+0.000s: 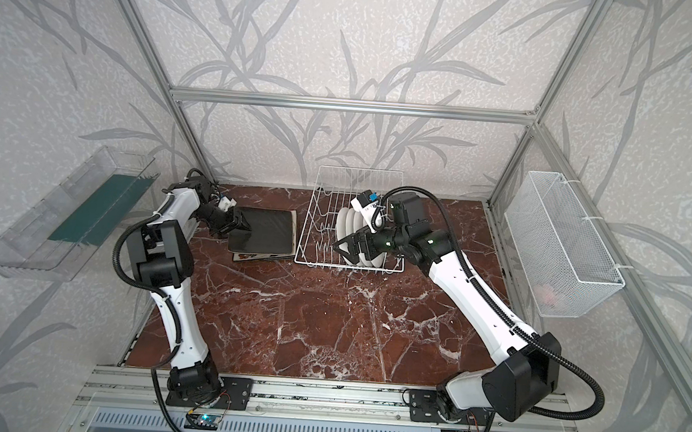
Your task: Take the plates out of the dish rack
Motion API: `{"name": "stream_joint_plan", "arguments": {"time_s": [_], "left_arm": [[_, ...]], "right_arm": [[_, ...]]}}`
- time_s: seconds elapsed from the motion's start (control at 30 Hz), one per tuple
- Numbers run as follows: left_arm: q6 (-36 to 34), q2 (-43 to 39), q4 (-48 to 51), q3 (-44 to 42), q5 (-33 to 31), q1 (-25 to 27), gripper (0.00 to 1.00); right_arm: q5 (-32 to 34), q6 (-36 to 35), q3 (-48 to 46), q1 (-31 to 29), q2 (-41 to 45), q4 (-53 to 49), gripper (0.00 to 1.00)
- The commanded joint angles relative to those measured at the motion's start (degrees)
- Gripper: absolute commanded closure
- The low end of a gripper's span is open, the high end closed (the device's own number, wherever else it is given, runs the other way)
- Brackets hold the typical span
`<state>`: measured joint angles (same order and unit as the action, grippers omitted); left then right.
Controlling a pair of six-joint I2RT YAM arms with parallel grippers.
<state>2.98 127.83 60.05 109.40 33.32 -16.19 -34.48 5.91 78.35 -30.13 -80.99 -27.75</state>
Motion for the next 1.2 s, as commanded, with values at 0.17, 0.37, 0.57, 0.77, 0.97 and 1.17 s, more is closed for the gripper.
{"name": "stream_joint_plan", "arguments": {"time_s": [0.17,0.37,0.57,0.77,0.97,1.17], "left_arm": [[1.37,-0.83,2.26,2.29,-1.41,0.52,0.33],[2.02,-0.48,3.34,4.39,-2.12,0.54,0.33],[2.45,-0.65,3.75,4.68,-3.73,0.50,0.32],[3.95,-2.67,3.07,3.94,-5.11,0.54,0.32],[4.83,-7.39,2.64,3.89,-5.37,0.86,0.32],[4.99,-14.42,1.67,3.93,-5.90,3.47,0.29]], "right_arm": [[0.62,-0.99,-0.41,-0.54,1.06,-1.17,0.01],[0.64,-0.85,-1.05,-0.54,1.70,-0.83,0.01],[0.64,-0.88,-1.44,-0.54,2.07,-0.61,0.01],[1.06,-1.32,-1.35,-0.50,2.15,-1.03,0.01],[2.74,-1.34,-1.44,-0.51,2.57,-1.14,0.01],[4.62,-0.53,-1.18,-0.50,3.02,-1.74,0.01]]}}
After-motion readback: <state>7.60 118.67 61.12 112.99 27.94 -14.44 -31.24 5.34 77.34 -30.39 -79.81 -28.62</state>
